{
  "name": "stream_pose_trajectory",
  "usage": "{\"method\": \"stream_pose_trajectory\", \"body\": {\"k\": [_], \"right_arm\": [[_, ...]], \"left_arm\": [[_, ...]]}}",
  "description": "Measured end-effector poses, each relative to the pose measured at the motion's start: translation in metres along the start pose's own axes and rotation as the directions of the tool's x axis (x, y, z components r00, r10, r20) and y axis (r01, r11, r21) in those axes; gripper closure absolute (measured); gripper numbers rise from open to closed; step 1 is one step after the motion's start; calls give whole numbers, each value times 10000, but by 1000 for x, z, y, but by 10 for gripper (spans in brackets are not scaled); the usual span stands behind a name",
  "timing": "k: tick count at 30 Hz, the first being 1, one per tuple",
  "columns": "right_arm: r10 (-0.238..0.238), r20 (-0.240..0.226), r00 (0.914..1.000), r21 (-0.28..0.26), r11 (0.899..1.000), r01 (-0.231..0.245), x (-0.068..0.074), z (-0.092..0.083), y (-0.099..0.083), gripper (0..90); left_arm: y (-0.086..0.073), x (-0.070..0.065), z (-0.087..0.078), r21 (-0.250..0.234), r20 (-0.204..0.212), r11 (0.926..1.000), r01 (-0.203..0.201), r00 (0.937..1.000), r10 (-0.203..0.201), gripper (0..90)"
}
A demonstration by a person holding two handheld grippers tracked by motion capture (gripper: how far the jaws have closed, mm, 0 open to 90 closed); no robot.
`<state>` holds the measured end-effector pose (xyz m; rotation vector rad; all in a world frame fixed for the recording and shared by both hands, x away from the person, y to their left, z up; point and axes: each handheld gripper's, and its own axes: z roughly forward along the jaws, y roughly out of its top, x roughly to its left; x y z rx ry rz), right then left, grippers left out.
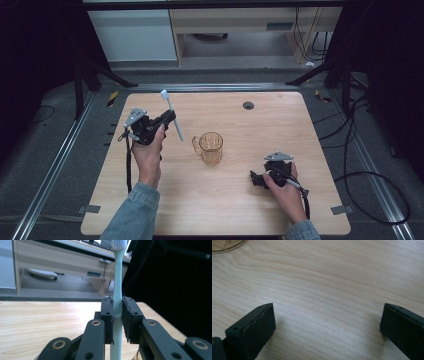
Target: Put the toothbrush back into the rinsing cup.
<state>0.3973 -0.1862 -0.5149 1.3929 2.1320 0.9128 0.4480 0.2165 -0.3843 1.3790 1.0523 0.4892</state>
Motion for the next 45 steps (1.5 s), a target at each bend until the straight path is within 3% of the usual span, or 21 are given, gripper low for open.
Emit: {"method": "stream_pose_trajectory", "body": {"k": [2, 9, 23, 45], "right_arm": [[-10, 16, 10000, -1, 10000, 10, 0, 0, 0, 4], [-8, 15, 10000, -2, 10000, 8, 0, 0, 0, 4], [-19, -7, 10000, -2, 10000, 19, 0, 0, 0, 4], [-20, -32, 10000, -1, 10000, 20, 0, 0, 0, 4]], "left_arm": [[0, 0, 0, -203, -8, 9996, 212, 9998, -212, 789], [-3, -7, 2, -486, -51, 9988, 19, 10000, -21, 789], [-4, -10, 7, -870, -33, 9961, 138, 9999, -141, 789], [-15, -15, 19, -1075, 198, 9942, 29, 9998, -8, 789]]}}
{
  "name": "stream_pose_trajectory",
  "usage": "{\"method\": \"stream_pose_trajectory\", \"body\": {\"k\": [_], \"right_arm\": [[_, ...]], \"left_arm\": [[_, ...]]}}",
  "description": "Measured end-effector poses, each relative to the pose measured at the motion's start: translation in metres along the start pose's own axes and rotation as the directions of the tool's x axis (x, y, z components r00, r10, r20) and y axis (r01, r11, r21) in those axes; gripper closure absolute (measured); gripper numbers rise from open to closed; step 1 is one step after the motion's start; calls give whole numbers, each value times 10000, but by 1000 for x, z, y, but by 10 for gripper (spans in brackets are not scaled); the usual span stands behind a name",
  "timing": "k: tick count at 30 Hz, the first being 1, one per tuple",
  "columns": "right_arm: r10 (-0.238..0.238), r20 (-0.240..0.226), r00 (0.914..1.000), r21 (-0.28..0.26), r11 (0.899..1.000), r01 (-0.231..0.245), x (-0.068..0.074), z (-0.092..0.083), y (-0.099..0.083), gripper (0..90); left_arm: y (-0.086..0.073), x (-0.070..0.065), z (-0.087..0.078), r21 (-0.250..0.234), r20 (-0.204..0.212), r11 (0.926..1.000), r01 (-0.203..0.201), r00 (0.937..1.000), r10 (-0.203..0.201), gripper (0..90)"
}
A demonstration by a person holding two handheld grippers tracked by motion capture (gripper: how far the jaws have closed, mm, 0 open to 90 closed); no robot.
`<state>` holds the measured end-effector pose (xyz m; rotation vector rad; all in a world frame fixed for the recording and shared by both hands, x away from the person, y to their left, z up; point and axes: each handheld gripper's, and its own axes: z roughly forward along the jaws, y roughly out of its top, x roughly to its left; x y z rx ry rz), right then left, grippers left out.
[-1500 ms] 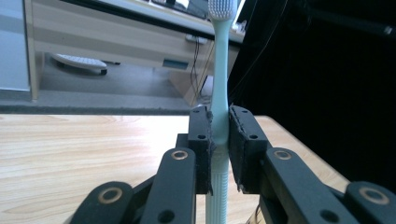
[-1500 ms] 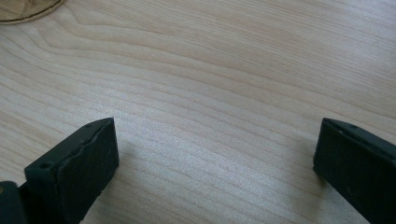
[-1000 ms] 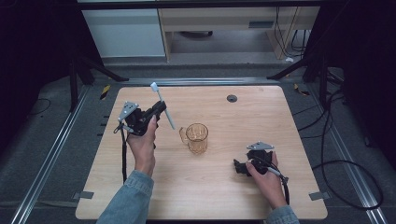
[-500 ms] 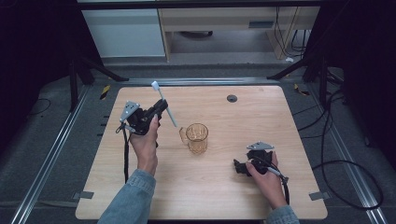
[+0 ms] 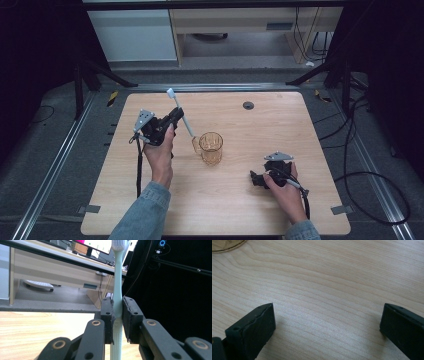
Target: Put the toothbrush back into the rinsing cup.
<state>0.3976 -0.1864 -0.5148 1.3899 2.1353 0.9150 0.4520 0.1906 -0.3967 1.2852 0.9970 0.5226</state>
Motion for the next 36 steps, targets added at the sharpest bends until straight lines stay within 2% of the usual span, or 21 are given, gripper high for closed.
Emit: {"method": "stream_pose_trajectory", "body": {"k": [11, 24, 36], "right_arm": [[-9, -3, 10000, 0, 10000, 9, 0, 0, 0, 4], [-8, -3, 10000, 2, 10000, 8, 0, 0, 0, 4], [-9, -3, 10000, 2, 10000, 9, 0, 0, 0, 4]], "left_arm": [[-13, -2, 7, -87, 133, 9999, 90, 9999, -89, 788], [-23, 0, 8, -147, 84, 9997, 177, 9998, -176, 788], [-33, -4, 10, -52, 157, 9995, -301, 9994, 301, 788]]}}
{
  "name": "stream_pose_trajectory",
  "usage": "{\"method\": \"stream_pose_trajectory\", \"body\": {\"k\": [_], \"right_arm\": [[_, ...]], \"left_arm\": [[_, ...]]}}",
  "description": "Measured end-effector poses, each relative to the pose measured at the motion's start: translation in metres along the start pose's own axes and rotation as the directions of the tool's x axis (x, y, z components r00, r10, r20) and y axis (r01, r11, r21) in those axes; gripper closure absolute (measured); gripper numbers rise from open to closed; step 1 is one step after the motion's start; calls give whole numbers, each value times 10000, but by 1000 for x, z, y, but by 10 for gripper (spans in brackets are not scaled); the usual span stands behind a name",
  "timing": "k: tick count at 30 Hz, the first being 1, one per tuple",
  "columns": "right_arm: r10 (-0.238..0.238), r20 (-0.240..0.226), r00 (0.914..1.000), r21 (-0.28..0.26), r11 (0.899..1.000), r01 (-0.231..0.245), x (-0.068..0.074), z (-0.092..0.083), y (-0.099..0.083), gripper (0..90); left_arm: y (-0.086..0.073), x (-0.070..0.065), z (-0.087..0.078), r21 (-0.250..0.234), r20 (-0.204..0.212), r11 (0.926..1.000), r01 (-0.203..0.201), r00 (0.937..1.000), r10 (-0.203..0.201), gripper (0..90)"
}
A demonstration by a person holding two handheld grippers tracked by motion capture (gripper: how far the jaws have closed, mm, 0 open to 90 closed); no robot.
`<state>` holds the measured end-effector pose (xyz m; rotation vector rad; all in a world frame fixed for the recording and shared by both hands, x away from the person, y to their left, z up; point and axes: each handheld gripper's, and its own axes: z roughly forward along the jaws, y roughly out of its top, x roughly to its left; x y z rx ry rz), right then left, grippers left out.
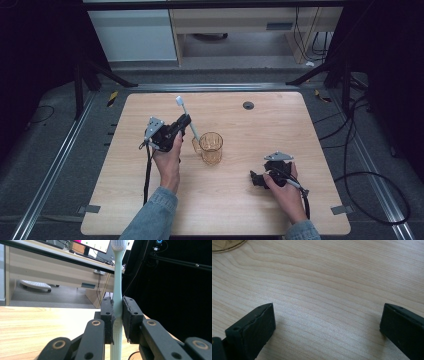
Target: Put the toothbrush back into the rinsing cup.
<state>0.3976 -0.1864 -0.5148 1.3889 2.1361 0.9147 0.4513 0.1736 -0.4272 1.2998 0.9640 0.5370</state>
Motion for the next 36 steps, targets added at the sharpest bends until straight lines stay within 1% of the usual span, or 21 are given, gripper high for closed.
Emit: {"method": "stream_pose_trajectory", "body": {"k": [6, 10, 20, 36], "right_arm": [[2, 0, 10000, -1, 10000, -2, 0, 0, 0, 4], [5, 1, 10000, -2, 10000, -5, 0, 0, 0, 4], [-1, 0, 10000, -1, 10000, 1, 0, 0, 0, 4], [2, 0, 10000, -1, 10000, -2, 0, 0, 0, 4]], "left_arm": [[-4, -1, 0, 28, 35, 9997, -233, 9997, 233, 788], [-7, -2, 1, 55, 139, 9995, -313, 9994, 312, 788], [-11, -3, 1, 118, 144, 9987, -502, 9986, 500, 787], [-18, -2, 0, 178, 82, 9987, -472, 9989, 470, 787]]}}
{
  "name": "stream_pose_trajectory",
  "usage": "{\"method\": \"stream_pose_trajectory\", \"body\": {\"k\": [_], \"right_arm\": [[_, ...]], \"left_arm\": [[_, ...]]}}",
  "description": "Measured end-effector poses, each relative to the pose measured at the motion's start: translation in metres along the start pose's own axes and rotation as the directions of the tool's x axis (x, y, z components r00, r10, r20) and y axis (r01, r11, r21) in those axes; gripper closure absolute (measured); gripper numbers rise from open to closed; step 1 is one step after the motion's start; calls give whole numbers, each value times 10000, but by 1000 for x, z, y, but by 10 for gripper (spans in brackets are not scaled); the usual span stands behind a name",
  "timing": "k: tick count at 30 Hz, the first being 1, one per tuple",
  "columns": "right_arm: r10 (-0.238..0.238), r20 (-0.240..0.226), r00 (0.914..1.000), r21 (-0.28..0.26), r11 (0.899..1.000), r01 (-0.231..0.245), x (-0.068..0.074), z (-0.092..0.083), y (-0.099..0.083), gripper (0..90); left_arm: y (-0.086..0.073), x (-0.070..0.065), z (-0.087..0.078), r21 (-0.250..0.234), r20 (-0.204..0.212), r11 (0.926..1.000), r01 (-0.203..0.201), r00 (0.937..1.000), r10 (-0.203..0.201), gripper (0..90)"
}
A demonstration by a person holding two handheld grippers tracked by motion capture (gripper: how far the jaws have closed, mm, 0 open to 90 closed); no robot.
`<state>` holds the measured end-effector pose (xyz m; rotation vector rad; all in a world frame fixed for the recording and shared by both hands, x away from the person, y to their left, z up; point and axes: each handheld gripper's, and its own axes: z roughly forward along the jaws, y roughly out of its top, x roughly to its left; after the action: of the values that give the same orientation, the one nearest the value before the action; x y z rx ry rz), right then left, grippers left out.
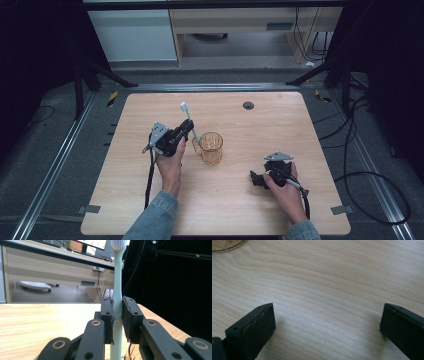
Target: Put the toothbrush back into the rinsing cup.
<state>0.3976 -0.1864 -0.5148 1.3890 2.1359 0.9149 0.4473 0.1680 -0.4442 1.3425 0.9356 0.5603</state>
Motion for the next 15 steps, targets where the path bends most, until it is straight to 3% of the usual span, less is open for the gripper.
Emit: {"method": "stream_pose_trajectory", "body": {"k": [15], "right_arm": [[2, 1, 10000, 1, 10000, -2, 0, 0, 0, 4]], "left_arm": [[-8, 0, 2, 179, 69, 9995, -263, 9996, 261, 787]]}}
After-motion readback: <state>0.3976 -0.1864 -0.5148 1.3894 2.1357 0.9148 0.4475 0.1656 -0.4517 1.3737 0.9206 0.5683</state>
